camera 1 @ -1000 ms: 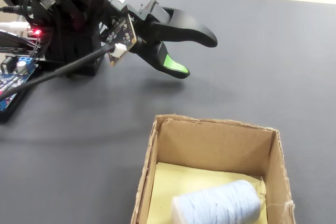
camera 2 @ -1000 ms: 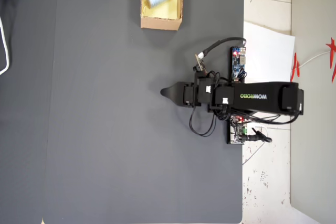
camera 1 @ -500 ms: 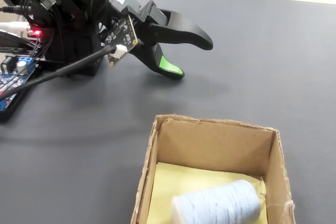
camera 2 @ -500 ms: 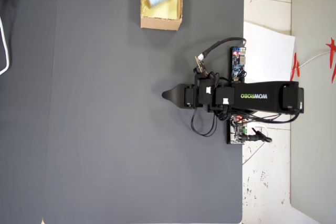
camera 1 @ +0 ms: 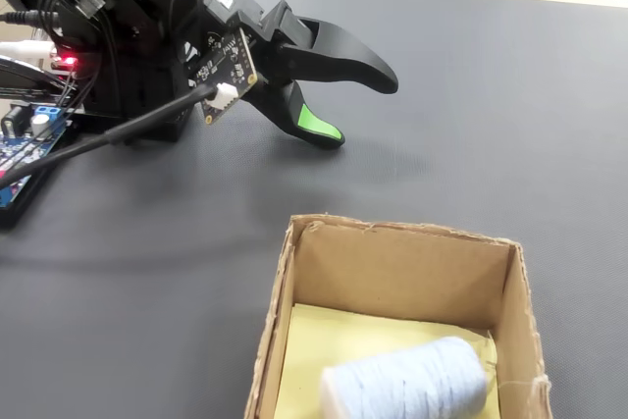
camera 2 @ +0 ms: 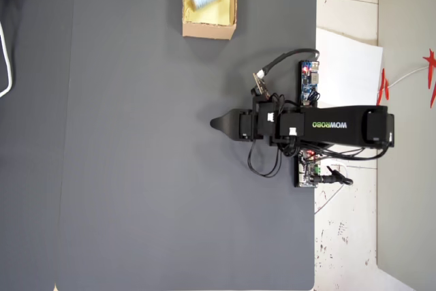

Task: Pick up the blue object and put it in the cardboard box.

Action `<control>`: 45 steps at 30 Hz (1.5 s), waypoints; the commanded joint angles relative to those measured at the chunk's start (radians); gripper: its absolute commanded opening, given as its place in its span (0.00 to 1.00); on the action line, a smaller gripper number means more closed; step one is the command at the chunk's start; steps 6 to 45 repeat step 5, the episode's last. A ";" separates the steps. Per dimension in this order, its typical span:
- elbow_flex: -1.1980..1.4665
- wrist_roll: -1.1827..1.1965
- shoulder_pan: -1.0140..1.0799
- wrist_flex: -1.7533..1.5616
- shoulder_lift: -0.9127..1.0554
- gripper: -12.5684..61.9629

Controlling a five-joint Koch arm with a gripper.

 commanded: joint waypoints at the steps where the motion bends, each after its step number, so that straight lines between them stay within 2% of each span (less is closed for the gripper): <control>1: 0.038 0.020 0.000 0.106 0.083 0.63; 45: 0.038 0.020 0.000 0.106 0.083 0.63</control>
